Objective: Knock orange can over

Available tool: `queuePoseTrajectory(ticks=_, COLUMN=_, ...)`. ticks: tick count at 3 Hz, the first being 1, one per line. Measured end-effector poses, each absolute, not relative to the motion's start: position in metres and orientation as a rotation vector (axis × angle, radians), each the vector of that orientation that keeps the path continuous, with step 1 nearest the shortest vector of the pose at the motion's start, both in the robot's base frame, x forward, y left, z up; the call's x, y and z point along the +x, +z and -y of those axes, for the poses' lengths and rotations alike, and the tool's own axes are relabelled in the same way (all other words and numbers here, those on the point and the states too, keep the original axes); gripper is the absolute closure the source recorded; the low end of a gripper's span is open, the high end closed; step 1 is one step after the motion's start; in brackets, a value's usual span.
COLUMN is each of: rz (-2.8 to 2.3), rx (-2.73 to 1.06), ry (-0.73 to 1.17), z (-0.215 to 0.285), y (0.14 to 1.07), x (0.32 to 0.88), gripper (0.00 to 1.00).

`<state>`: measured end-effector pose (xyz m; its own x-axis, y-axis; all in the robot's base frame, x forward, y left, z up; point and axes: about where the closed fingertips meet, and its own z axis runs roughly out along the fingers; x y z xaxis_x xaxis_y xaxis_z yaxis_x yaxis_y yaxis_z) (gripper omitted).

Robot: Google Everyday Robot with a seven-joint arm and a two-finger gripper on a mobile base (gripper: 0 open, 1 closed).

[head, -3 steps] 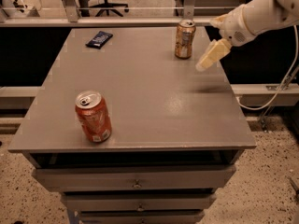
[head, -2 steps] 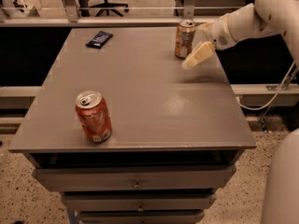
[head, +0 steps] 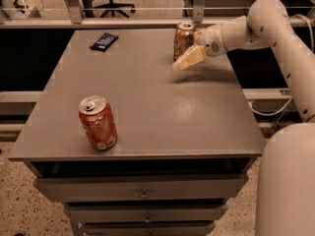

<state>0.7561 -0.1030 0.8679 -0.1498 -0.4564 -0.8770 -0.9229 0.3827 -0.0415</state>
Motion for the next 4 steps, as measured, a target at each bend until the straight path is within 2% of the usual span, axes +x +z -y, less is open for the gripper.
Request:
queuePoseTrajectory(ticks=2, rz=-1.59, rx=-1.285, ry=0.841, z=0.062, y=0.926, x=0.694, gripper=0.0)
queuePoseTrajectory(ticks=4, rz=-1.486, rx=-1.331, ry=0.888, z=0.057, y=0.959, x=0.652, gripper=0.0)
